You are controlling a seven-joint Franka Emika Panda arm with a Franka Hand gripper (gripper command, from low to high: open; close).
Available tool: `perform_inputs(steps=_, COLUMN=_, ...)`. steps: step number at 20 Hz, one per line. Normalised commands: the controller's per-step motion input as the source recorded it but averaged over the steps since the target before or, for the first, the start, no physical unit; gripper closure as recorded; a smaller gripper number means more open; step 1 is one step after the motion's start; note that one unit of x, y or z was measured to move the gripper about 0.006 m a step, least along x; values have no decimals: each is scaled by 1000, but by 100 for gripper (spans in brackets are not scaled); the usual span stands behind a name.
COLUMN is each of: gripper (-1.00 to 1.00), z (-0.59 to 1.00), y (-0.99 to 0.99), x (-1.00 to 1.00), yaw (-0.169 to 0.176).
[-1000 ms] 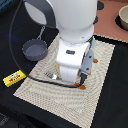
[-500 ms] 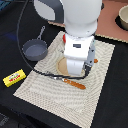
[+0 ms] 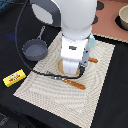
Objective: Interact with the objects in diverse but meaningful ways.
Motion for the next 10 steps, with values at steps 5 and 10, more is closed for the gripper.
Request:
perform_inputs(steps=5, gripper=100, z=-125, y=95, x=-182, yaw=0)
perform_inputs(steps=10, gripper=100, z=-143, y=0, x=-189, yaw=0)
